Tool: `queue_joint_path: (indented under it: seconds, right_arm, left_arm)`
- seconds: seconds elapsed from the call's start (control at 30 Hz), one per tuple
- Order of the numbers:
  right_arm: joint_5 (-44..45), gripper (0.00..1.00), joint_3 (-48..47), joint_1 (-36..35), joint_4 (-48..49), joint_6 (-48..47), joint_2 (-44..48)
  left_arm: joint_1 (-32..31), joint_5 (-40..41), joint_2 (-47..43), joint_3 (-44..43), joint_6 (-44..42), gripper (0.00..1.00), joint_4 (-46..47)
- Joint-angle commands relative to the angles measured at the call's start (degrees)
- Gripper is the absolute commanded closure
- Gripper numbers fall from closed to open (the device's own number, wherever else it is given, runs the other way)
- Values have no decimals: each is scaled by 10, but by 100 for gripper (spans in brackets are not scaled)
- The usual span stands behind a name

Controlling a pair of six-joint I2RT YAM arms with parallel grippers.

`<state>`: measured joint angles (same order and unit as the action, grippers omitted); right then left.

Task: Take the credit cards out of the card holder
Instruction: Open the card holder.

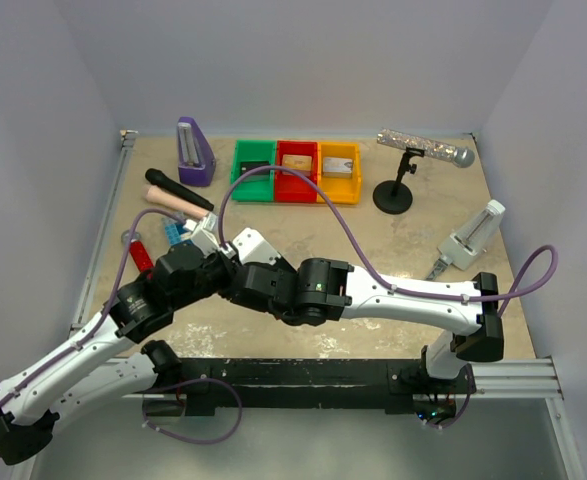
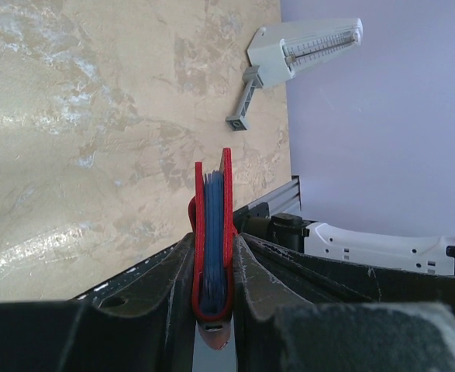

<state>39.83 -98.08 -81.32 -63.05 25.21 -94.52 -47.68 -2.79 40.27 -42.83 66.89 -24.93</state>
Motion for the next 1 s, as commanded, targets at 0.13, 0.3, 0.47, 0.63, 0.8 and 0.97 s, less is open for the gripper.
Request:
queue_joint_path:
  seconds: [0.13, 0.3, 0.47, 0.63, 0.8, 0.97]
  right_arm:
    - [17, 100, 4, 20, -16, 26, 12]
    - [31, 100, 14, 27, -27, 41, 26]
    - [37, 100, 14, 27, -33, 51, 31]
    - [48, 100, 10, 29, -46, 63, 31]
    - [54, 100, 12, 30, -50, 69, 36]
    - [57, 100, 6, 30, -54, 72, 43]
  left_arm:
    - [-7, -70, -37, -11, 18, 100, 85]
    - [-7, -63, -43, -7, 17, 100, 80]
    - [-7, -61, -42, -8, 17, 100, 78]
    - [-7, -57, -45, -6, 17, 100, 73]
    - [-7, -49, -50, -2, 16, 100, 66]
    - [-7, -43, -49, -7, 12, 100, 55]
